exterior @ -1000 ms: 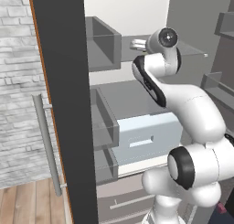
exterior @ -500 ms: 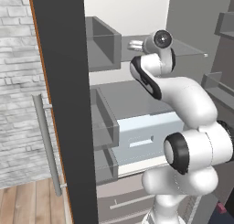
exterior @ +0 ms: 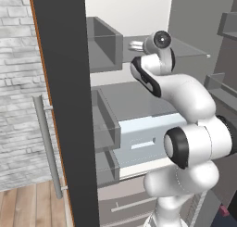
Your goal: There is a bowl on the dining counter. Grab a lemon wedge from the fridge and place it in the bowl. Then get the liquor bottle and glass cup from the cabinet and place them next to the bowl.
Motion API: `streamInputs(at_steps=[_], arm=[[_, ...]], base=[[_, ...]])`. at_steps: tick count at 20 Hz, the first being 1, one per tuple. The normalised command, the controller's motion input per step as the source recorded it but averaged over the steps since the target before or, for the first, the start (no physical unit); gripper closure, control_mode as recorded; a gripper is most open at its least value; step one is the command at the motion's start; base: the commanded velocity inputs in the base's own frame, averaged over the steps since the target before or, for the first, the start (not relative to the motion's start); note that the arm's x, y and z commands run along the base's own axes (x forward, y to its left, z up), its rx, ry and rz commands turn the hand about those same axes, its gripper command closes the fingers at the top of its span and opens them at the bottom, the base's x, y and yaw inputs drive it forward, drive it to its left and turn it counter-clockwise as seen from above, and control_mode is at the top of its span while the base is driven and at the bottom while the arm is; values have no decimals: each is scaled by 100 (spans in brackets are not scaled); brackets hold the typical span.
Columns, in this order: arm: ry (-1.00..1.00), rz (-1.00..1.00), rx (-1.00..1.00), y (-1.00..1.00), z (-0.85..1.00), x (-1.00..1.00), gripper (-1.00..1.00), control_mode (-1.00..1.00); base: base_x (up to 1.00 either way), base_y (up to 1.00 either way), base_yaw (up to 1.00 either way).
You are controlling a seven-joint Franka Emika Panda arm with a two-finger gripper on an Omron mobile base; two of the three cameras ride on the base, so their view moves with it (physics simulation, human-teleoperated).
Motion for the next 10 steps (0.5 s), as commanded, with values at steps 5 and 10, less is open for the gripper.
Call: streamInputs(at_steps=[5,10], arm=[[2,0,0,0,-20,19,-100,-100],[4,0,0,-1,-33,15,100,-100]], base=[[0,0,0],[0,0,0]])
